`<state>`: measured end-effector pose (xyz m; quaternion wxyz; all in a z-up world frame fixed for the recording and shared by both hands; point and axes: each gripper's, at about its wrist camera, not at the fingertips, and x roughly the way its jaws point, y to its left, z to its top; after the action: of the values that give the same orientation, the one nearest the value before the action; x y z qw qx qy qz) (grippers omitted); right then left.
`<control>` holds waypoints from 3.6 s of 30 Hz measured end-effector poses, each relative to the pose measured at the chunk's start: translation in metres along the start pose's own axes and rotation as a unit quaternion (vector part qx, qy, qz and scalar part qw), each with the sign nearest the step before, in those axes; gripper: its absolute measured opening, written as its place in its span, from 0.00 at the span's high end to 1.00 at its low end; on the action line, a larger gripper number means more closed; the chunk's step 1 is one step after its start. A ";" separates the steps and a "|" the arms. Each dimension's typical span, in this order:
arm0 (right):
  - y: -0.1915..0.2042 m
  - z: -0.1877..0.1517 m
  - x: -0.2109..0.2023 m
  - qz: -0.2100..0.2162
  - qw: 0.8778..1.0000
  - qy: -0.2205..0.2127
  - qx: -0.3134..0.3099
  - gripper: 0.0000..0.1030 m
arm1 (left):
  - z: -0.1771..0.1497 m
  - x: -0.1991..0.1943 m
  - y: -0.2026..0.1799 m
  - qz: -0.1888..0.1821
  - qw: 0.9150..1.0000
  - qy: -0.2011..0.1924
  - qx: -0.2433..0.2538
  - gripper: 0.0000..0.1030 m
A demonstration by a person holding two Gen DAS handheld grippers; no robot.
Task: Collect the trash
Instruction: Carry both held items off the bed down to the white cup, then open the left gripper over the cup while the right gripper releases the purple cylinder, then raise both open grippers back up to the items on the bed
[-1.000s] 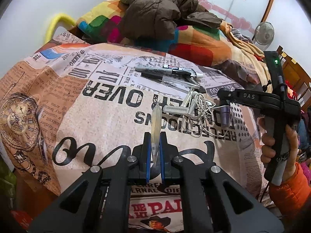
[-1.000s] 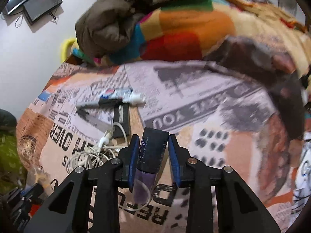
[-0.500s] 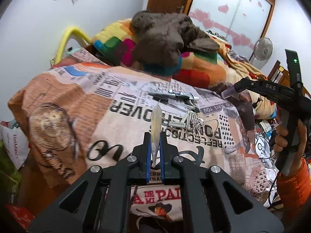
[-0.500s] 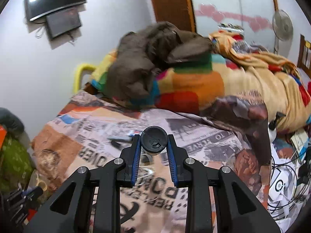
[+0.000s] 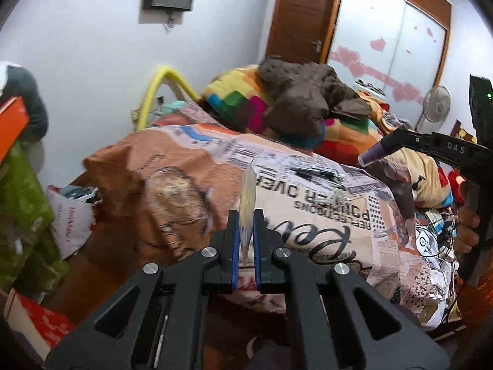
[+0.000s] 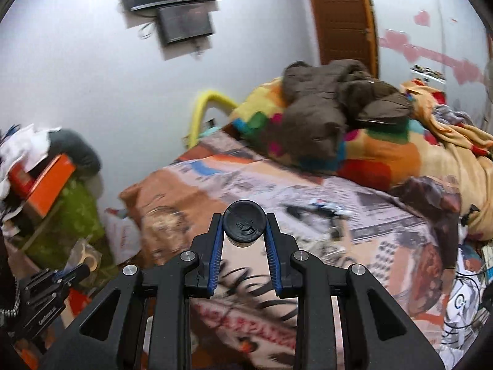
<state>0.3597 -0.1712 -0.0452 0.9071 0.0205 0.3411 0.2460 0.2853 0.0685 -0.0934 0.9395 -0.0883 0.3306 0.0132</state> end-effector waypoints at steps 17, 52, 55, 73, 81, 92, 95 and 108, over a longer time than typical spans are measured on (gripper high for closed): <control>0.151 -0.063 0.030 0.109 0.987 0.080 -0.085 0.77 | -0.076 -0.075 0.115 0.078 0.995 0.020 -0.061 0.94; 0.257 -0.224 0.222 0.164 0.894 0.391 -0.144 0.61 | -0.264 0.085 0.233 0.084 0.931 0.267 -0.233 0.93; 0.256 -0.222 0.217 0.152 0.900 0.377 -0.159 0.52 | -0.264 0.089 0.233 0.081 0.927 0.273 -0.242 0.83; 0.233 -0.179 0.147 0.141 0.929 0.289 -0.183 0.52 | -0.196 0.025 0.196 0.107 0.959 0.194 -0.178 0.70; 0.211 -0.146 0.094 0.139 0.951 0.218 -0.168 0.52 | -0.149 -0.011 0.162 0.110 0.973 0.142 -0.146 0.70; 0.140 -0.104 0.035 0.126 0.974 0.136 -0.126 0.52 | -0.085 -0.040 0.085 0.101 0.988 0.080 -0.084 0.65; 0.115 -0.096 0.023 0.111 0.980 0.118 -0.115 0.52 | -0.069 -0.039 0.064 0.093 0.991 0.067 -0.070 0.62; -0.032 -0.064 -0.003 -0.015 0.999 0.040 -0.034 0.27 | -0.012 0.018 -0.043 0.036 0.997 0.063 0.017 0.42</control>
<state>0.3314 -0.2092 -0.0984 0.8965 -0.0255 0.3683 0.2448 0.2956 0.0237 -0.1073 0.9170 -0.0610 0.3925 0.0359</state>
